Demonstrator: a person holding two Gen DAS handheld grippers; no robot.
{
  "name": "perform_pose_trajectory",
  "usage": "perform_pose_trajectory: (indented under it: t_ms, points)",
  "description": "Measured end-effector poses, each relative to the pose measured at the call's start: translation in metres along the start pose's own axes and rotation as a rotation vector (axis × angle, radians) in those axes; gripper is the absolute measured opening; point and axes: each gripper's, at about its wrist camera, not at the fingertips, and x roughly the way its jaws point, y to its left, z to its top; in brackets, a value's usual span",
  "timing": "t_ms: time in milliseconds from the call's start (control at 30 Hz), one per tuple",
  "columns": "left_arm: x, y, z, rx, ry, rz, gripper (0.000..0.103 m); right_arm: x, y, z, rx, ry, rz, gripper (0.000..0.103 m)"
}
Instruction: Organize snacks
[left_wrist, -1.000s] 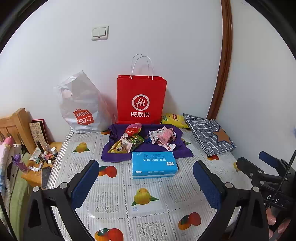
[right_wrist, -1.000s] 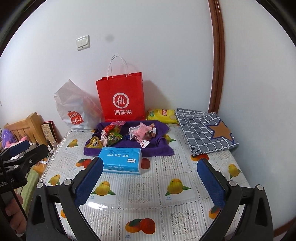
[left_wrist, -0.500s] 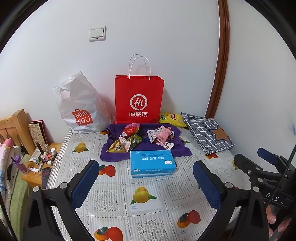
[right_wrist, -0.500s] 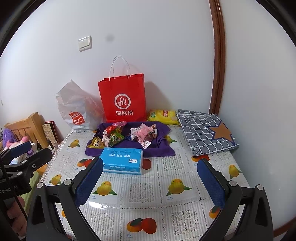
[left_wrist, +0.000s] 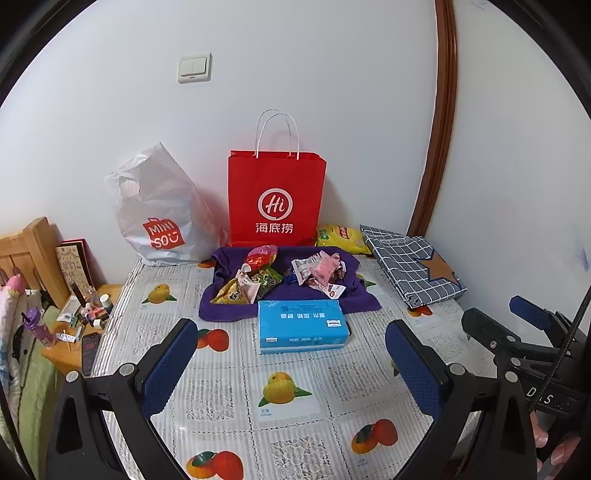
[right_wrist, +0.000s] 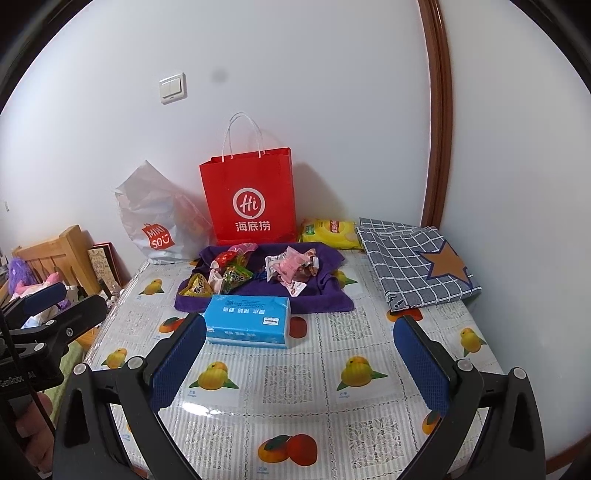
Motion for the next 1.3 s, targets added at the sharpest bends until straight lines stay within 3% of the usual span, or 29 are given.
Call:
perform_pose_trajectory:
  t_ms: [1300]
  points:
    - [-0.002, 0.009, -0.006, -0.016, -0.005, 0.018, 0.103, -0.004, 0.016, -0.002, -0.025, -0.015, 0.038, 0.1]
